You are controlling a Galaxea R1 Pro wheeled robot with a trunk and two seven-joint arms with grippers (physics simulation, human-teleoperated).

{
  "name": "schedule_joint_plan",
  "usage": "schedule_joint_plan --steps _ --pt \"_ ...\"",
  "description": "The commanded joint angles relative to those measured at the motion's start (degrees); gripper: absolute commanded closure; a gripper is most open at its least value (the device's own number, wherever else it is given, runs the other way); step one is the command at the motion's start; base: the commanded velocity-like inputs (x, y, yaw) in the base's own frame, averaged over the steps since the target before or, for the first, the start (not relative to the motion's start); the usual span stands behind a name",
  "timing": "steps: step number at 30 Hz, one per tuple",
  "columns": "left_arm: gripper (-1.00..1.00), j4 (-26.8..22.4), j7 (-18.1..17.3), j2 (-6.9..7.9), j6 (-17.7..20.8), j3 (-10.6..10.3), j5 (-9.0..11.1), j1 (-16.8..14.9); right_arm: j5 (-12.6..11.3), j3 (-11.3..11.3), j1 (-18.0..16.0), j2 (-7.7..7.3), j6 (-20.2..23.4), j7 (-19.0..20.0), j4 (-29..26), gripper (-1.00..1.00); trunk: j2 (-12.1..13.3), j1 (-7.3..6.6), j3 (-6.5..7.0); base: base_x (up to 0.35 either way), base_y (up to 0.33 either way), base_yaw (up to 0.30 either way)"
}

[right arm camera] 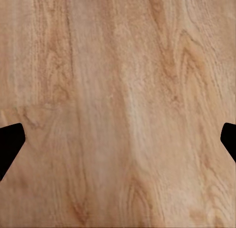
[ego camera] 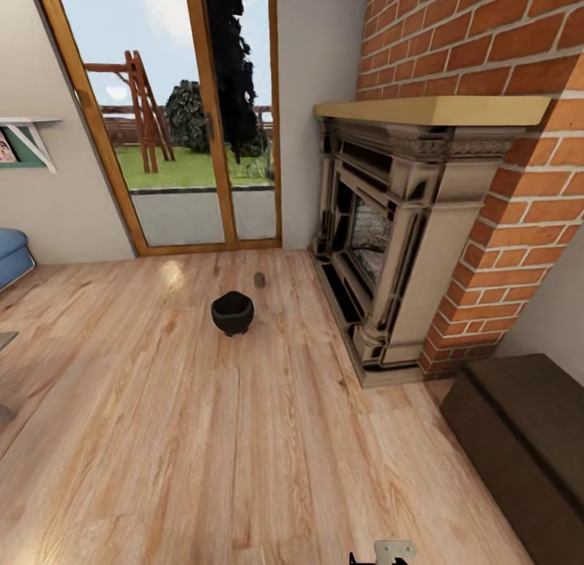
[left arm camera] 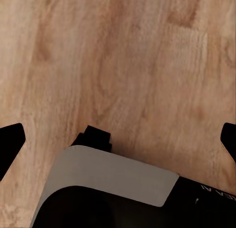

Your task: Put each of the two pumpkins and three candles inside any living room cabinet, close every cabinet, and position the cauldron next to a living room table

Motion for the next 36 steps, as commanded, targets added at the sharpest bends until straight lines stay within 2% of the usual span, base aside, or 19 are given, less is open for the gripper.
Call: schedule_joint_plan --steps 1,16,36 --pt "-1.0 0.01 0.32 -0.01 -0.18 -0.48 0.24 -0.03 -0.36 0.49 -0.08 0.06 -0.32 -0.09 0.24 -1.0 -0.02 0.03 -0.05 0.282 0.185 0.027" --pt "-1.0 0.01 0.32 -0.15 -0.18 -0.56 0.22 -0.03 -0.32 0.49 -0.08 0.06 -0.28 -0.09 0.24 -1.0 -0.02 0.03 -0.05 0.294 0.159 0.218" --pt "-1.0 0.01 0.32 -0.25 -0.18 -0.65 0.16 -0.03 -0.32 0.49 -0.08 0.06 -0.24 -0.09 0.24 -1.0 -0.02 0.03 -0.05 0.34 0.007 0.011"
